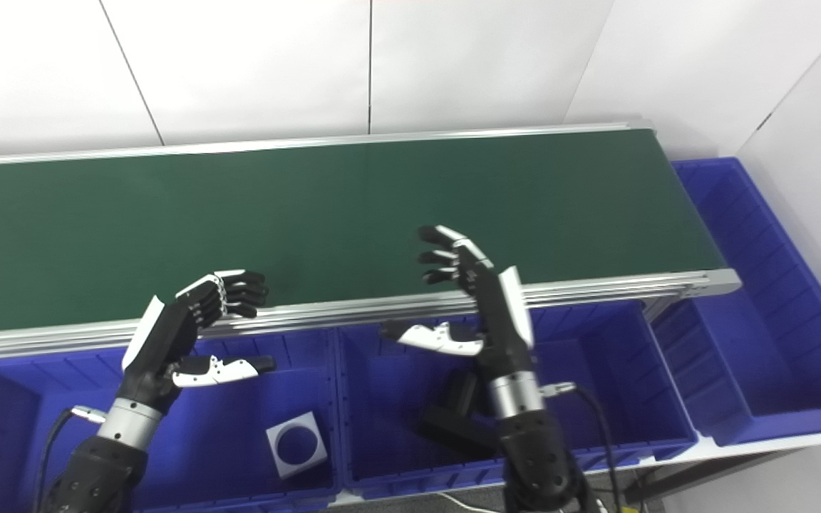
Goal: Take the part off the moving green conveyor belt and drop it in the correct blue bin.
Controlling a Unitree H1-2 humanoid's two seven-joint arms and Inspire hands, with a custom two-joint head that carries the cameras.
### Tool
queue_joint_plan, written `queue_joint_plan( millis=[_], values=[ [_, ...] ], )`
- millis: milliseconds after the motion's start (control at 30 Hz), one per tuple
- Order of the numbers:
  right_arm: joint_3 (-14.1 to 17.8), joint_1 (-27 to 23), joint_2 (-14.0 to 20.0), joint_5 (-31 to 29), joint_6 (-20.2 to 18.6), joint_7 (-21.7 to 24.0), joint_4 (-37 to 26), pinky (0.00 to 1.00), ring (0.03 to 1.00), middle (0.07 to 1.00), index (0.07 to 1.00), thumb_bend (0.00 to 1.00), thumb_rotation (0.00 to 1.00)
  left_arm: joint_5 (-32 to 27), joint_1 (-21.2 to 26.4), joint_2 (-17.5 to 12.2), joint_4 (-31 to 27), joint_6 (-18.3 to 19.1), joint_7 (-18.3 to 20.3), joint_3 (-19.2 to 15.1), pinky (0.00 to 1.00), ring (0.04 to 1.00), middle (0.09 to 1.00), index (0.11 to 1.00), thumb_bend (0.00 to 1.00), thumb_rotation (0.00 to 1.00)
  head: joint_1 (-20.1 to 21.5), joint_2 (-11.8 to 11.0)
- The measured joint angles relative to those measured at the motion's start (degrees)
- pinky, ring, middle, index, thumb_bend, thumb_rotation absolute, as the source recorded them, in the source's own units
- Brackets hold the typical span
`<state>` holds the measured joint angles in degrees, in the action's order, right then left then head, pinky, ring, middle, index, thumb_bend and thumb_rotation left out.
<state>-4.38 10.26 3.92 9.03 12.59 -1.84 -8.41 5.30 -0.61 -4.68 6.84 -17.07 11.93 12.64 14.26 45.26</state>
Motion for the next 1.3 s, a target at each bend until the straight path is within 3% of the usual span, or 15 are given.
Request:
queue_joint_plan(
  millis=[200,433,633,933,1300],
  values=[
    [-2.32,-2.97,-0.57,-0.50,2.35,1.02,7.01,0.64,0.731,0.801,0.779,0.96,0.33,4.40,-0.22,1.74,0.64,-0.45,-2.02,1.02,0.59,0.660,0.693,0.707,0.68,0.00,-4.85,0.18],
    [-1.86,-2.94,0.80,-3.49,4.91,2.36,12.04,0.60,0.696,0.782,0.751,0.90,0.26,5.09,-0.54,3.45,0.63,-0.35,-2.50,2.02,0.59,0.669,0.699,0.709,0.69,0.00,-11.79,0.70],
    [-1.15,-2.80,1.59,-3.66,7.58,2.33,14.39,0.58,0.688,0.776,0.749,0.83,0.21,5.87,-0.62,3.81,0.62,-0.29,-2.56,2.18,0.60,0.666,0.694,0.704,0.68,0.00,-11.80,0.70],
    [-1.48,-2.56,1.35,-3.14,7.63,2.37,15.05,0.59,0.694,0.776,0.740,0.79,0.13,5.87,-1.07,3.75,-0.25,0.20,-2.55,2.09,0.59,0.670,0.695,0.708,0.68,0.00,-10.13,0.62],
    [-1.44,-2.56,0.60,-1.28,8.03,1.88,16.41,0.57,0.674,0.761,0.724,0.77,0.14,5.79,-1.44,3.32,-0.25,0.35,-2.38,1.87,0.61,0.675,0.698,0.710,0.67,0.00,-8.81,0.18]
  ],
)
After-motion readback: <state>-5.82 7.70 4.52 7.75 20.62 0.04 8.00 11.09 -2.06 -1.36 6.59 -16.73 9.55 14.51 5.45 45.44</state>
